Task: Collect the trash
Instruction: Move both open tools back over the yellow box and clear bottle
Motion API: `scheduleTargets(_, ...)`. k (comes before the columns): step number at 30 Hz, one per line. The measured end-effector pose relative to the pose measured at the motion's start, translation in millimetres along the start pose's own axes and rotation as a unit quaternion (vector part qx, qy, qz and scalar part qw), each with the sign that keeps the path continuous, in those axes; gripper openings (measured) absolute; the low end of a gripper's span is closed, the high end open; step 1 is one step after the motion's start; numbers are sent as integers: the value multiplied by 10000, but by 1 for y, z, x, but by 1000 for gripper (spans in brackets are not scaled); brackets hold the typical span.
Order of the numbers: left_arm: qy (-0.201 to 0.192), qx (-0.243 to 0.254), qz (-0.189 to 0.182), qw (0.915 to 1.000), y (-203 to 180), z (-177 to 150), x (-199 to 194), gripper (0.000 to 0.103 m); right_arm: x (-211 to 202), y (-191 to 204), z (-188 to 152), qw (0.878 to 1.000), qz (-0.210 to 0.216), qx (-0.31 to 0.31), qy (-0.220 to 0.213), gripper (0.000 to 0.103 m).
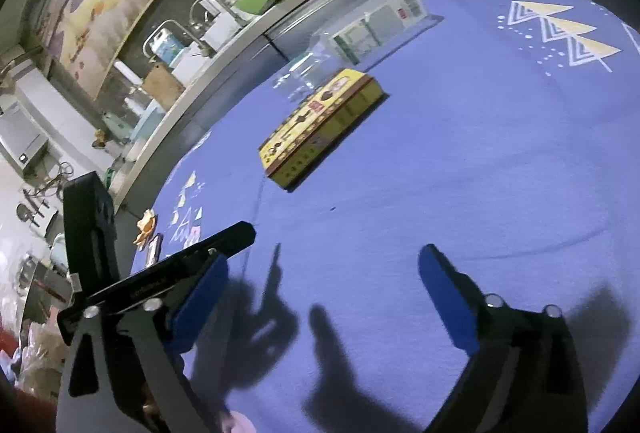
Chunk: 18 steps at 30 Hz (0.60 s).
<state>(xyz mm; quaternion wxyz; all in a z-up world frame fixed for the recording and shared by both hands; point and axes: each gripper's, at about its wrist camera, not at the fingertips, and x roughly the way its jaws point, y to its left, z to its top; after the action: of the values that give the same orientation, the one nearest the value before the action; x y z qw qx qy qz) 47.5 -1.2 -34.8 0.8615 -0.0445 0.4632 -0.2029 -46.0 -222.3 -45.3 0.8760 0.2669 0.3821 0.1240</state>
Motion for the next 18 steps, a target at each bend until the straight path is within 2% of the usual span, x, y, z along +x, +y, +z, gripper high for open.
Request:
scheduleTargets(5, -20, 20, -39, 10000, -1, -1, 1, 88, 3, 7, -1, 9997, -90, -217, 72, 96)
scheduleTargets(10, -13, -164, -345, 9993, 5, 1, -1, 91, 1, 4, -4, 9999, 56, -117, -45, 96)
scheduleTargets(18, -99, -178, -567, 9982, 11, 0, -2, 92, -1, -1, -5, 9997, 231, -32, -91, 96)
